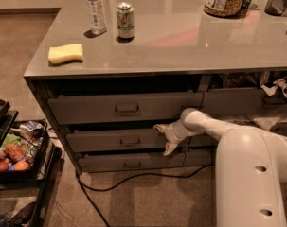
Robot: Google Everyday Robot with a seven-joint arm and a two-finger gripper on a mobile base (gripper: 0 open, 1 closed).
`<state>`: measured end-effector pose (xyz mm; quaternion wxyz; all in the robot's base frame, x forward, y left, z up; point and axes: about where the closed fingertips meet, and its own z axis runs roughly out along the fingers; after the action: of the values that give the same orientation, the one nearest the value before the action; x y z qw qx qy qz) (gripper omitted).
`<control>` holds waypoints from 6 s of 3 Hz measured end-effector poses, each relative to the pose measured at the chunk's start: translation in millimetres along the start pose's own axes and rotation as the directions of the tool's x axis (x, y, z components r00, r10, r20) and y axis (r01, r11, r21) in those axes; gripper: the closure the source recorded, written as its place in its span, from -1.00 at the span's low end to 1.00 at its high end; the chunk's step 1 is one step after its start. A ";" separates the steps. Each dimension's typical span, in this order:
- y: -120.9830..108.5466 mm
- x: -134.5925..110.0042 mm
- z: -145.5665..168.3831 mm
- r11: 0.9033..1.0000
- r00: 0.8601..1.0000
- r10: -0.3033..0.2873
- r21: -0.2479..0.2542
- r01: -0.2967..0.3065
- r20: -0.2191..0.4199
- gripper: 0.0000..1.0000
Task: Open middle drawer
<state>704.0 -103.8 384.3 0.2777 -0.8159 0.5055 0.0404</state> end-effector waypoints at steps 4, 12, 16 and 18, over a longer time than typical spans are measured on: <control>9.7 -3.9 -2.2 0.996 0.999 0.040 -0.081 -0.039 0.016 -0.46; 66.3 -49.8 -29.2 0.967 0.990 0.138 -0.214 -0.139 -0.022 0.30; 66.7 -61.3 -38.4 0.994 0.993 0.068 -0.074 -0.075 -0.097 -1.00; 60.2 -67.8 -42.6 0.999 0.988 0.033 0.038 -0.027 -0.148 -1.00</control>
Offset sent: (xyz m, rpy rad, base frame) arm -0.0966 -0.0172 -0.0215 -0.0747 0.4297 -0.0619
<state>610.9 -90.6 418.9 0.2534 -0.8038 0.5377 -0.0252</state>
